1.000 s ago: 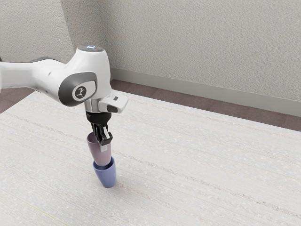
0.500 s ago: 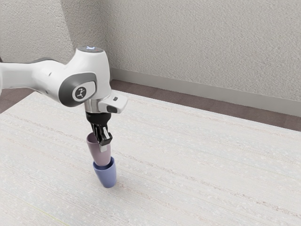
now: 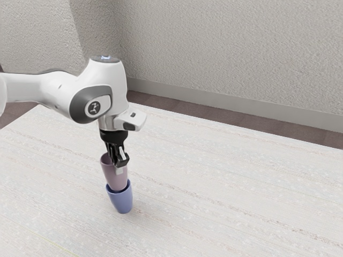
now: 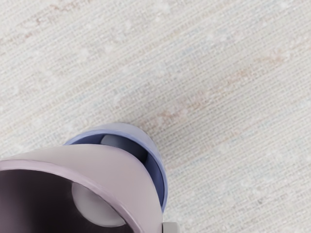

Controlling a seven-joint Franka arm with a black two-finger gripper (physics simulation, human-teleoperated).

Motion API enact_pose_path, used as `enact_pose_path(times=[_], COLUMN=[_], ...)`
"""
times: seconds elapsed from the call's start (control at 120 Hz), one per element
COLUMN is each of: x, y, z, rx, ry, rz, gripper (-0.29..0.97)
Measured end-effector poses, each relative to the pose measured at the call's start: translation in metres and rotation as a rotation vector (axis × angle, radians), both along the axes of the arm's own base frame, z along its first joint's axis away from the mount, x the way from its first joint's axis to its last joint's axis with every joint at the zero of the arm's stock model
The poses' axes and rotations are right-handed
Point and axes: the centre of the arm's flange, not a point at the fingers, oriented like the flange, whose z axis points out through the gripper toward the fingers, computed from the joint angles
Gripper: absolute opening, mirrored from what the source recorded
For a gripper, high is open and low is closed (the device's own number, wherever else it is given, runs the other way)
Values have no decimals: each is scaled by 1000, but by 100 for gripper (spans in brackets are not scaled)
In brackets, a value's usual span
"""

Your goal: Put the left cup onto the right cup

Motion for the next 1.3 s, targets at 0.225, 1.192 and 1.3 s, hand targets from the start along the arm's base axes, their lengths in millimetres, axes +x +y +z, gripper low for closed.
enact_pose_path(times=[0.225, 1.192, 1.3], x=[1, 8, 8], y=[1, 4, 3], z=[-4, -17, -18], rx=[-1, -7, -10], ry=[3, 4, 4], rz=[0, 8, 8], gripper=[-11, -10, -7])
